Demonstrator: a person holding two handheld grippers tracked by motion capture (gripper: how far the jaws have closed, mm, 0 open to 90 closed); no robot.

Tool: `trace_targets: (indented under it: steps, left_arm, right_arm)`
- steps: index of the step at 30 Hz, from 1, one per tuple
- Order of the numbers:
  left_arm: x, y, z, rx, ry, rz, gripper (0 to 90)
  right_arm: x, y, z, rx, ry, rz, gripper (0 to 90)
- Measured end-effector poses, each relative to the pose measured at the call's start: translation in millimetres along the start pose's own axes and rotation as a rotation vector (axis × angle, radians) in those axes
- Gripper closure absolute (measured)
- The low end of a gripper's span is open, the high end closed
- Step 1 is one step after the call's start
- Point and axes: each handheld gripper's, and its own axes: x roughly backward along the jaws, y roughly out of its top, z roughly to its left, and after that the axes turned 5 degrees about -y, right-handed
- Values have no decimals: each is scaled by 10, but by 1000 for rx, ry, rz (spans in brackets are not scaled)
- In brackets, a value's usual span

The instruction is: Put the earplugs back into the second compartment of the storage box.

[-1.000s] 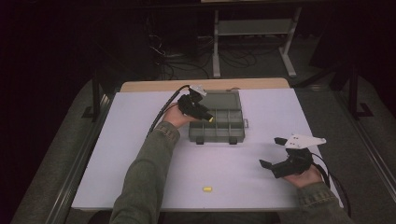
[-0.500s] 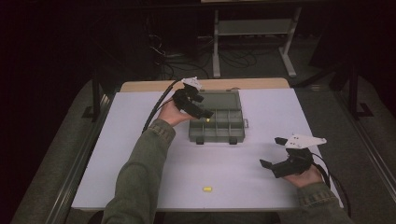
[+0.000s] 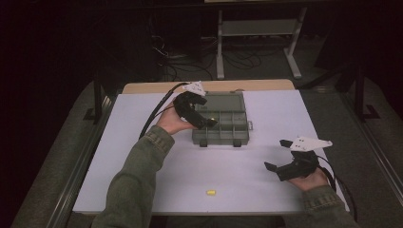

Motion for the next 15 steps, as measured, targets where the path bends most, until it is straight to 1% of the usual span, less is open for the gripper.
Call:
trace_targets:
  steps: [3,6,8,11,15]
  left_arm:
    - [9,6,-105,-27,-7,4,0]
    - [2,-1,-239,-80,9,6,0]
    - [-11,-19,-327,-101,-3,0,0]
    - [-38,-48,-443,-132,-15,12,0]
    - [-56,-85,-565,-161,-31,24,0]
  right_arm:
    - [-1,0,0,0,-1,1,0]
    - [-4,-1,0,2,-2,1,0]
    - [-5,-1,2,2,-2,3,0]
    - [-3,0,3,3,-2,2,0]
    - [-3,0,7,3,-2,4,0]
